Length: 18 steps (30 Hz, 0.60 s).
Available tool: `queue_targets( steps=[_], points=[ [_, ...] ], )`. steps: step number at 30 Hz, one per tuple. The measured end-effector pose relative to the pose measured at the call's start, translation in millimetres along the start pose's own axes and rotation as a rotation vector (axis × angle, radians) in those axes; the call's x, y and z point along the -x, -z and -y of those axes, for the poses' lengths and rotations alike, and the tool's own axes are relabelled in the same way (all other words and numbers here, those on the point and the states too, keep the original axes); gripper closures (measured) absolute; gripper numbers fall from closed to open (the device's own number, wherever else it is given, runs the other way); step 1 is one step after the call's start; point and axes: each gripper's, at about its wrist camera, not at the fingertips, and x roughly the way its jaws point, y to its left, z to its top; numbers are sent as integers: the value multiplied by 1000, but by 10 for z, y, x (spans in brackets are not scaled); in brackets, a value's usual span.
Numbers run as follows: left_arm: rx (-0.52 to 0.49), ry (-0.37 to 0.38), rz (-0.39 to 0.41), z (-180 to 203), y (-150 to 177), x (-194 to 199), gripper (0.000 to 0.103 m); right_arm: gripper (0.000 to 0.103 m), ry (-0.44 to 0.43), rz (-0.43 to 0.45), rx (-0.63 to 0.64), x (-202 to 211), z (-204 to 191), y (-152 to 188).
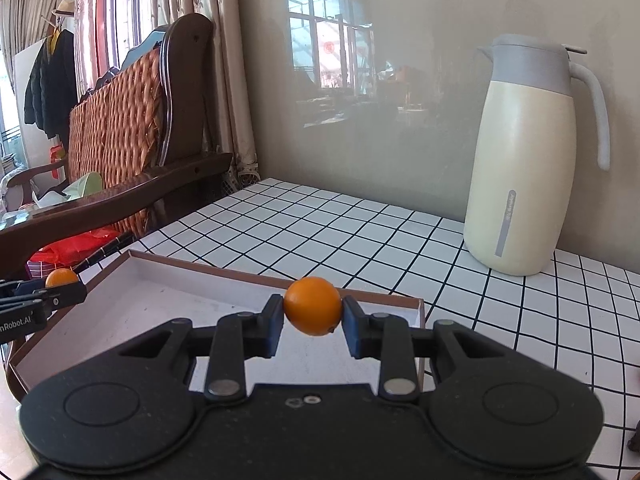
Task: Organize fruits
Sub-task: 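Carry the orange with the left gripper into the box and release, then withdraw the left gripper from the box back toward the table fruits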
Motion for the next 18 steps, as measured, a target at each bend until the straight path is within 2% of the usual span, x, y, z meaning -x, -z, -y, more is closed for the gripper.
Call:
queue_targets(
  steps=[2,3,4,5,6,7,8,12,18],
  points=[
    [-5,1,-2,20,-3,-19,66,80,-5,-3,-2,-5,9,-9],
    [-8,-2,-2,28,-2,-29,66,75,-4,-7,10,-6,11,-7],
    [-13,-10,5,34,4,-25,65,43,19,-12,27,-13,6,-13],
    [-13,-23,22,33,13,-2,39,17,51,0,34,-7,8,-18],
    [-9,-44,46,26,22,32,1,7,81,39,31,36,19,-7],
    [-6,-67,83,12,30,79,0,6,91,96,23,74,40,11],
    [-7,-76,106,-1,31,114,0,6,73,97,16,60,67,2],
    [33,-81,92,-91,37,115,0,6,72,71,-11,-43,108,26],
    [21,-71,75,-90,57,83,0,6,61,54,-22,-96,78,62]
  ],
)
